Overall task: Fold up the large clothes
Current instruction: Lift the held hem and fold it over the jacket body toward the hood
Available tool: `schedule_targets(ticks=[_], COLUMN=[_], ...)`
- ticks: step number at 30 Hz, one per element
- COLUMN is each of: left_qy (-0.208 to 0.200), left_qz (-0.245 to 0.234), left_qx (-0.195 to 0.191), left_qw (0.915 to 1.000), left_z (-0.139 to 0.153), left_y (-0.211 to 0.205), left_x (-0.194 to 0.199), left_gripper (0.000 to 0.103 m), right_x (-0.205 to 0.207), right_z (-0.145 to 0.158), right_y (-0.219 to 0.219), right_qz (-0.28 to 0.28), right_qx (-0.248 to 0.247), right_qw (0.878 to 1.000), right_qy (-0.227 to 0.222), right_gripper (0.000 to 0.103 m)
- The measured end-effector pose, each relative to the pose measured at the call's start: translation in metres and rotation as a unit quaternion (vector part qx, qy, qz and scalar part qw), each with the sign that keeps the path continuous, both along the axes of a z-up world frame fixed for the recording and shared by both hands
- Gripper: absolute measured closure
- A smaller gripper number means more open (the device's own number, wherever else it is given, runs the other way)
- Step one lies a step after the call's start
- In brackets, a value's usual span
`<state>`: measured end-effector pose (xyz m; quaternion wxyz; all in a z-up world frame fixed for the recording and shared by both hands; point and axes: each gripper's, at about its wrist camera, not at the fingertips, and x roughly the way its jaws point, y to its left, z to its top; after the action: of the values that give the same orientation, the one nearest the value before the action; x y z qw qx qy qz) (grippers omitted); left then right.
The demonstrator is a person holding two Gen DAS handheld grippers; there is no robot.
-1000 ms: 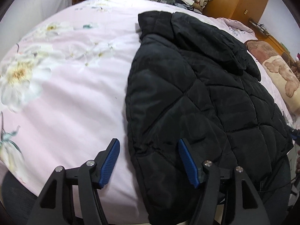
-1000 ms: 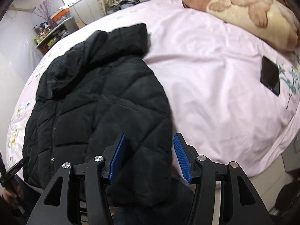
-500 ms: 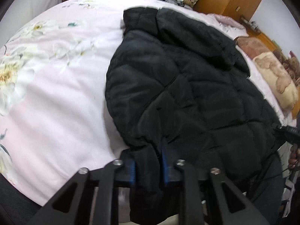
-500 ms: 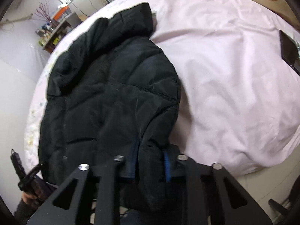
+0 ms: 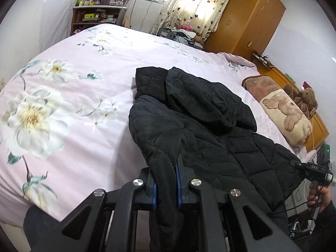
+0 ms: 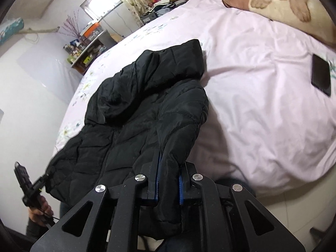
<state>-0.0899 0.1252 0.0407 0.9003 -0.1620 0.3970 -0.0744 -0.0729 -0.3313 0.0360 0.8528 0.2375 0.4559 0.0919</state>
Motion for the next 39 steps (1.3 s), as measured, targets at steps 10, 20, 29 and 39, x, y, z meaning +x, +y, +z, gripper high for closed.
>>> schedule_targets(ticks=[10,20,29,39], left_qy=[-0.051,-0.08,-0.025,0.063], left_qz=[0.005,0.045,0.064,0.078], left_qx=[-0.036,-0.079,-0.05,-0.032], left_qw=[0.9981,0.9926,0.9964,0.9944], left_z=[0.041,0.075,0.044,-0.048], left_y=[0.004,0.024,0.019,0.012], left_x=[0.04,0.142,0.271,0.349], left_gripper=[0.089,0.089,0.089,0.084], right_x=[0.021,0.111,0.236,0.33], right_z=[0.033,0.079,0.052,-0.037], right_y=[-0.001,-0.013,-0.013,-0.005], right_qz=[-0.012,-0.05,-0.064,-0.062], right_qx=[0.026,0.044,0.032,0.021], right_qw=[0.998,0.993,0.997,0.995], right_qy=[-0.051,-0.1,-0.032,0.073], right_gripper=[0.09,0.09,0.09,0.084])
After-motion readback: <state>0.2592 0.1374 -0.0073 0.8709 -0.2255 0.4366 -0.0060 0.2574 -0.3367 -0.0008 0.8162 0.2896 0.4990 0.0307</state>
